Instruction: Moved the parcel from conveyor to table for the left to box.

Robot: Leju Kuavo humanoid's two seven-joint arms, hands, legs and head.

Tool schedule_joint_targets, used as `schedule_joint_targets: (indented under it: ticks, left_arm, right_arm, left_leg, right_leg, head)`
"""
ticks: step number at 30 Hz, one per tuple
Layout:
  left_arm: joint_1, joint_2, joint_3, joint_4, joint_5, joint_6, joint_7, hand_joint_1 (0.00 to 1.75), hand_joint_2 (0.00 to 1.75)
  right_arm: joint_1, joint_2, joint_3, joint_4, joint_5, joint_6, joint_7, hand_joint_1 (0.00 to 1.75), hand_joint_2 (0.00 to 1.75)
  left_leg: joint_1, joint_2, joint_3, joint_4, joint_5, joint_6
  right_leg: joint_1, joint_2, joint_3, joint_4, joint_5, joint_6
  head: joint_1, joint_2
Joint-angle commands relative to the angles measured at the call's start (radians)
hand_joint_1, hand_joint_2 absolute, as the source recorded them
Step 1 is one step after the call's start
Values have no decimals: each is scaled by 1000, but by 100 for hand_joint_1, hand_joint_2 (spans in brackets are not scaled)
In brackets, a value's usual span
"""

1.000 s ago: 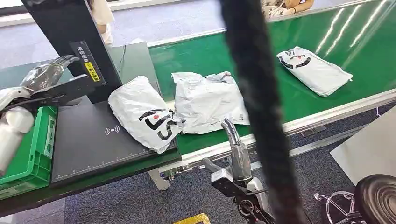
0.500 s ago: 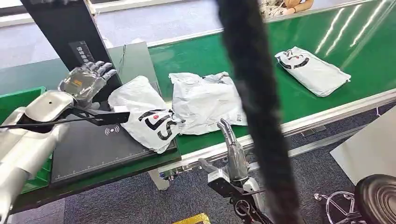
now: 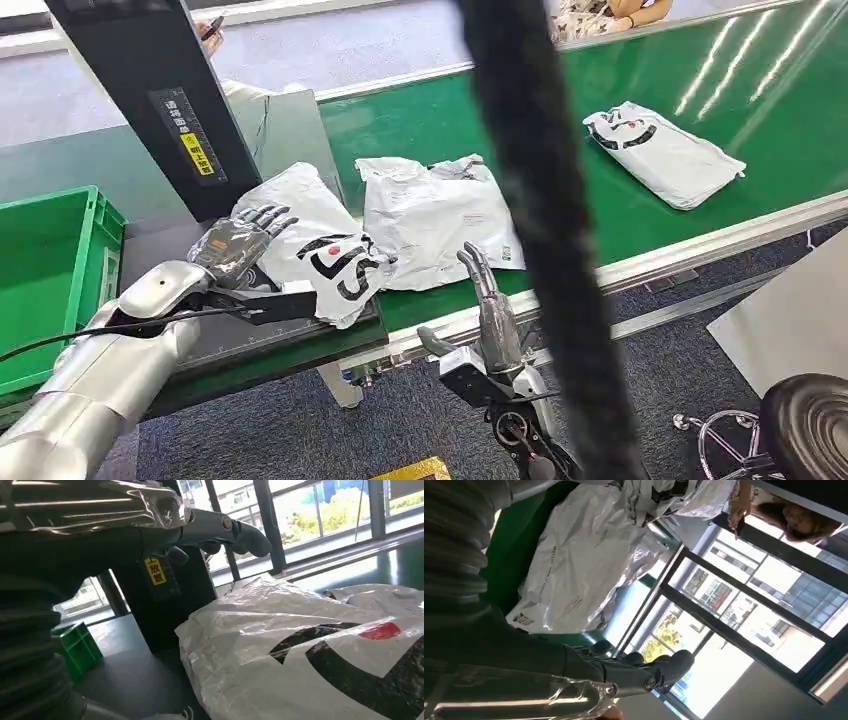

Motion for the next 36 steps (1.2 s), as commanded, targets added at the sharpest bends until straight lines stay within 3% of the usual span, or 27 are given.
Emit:
schedule_joint_targets:
  ticks: [1,13,21,36]
  left_arm:
    - [10,-19,42,64,17,6,-1,0,175]
    - [78,-48,93,72,58,42,-12,0,175]
    - [117,-120,200,79,132,133,-11,0,175]
    - [103,-165,270,86,152,140,42,0,175]
  right_arm:
    - [-54,16,-26,101,-8,10,-7,0,175]
    - [-56,30,-43,81,-19,16,0,0,175]
    - [-46,52,-36,54,-5,26,12,0,175]
    - [-48,76,-31,40,12,41,31,0,175]
  left_leg:
    - [0,1,1,-1,0,0]
    - [0,0,1,-1,0,0]
    - [0,0,1,-1,0,1]
    - [0,1,0,0,0,1]
  right_leg:
    - [0,1,1,-1,0,0]
    - [0,0,1,-1,0,0]
    - [0,0,1,-1,0,0]
    - [0,0,1,-1,0,0]
  head:
    - [0,0]
    - [0,0]
    - [0,0]
    - [0,0]
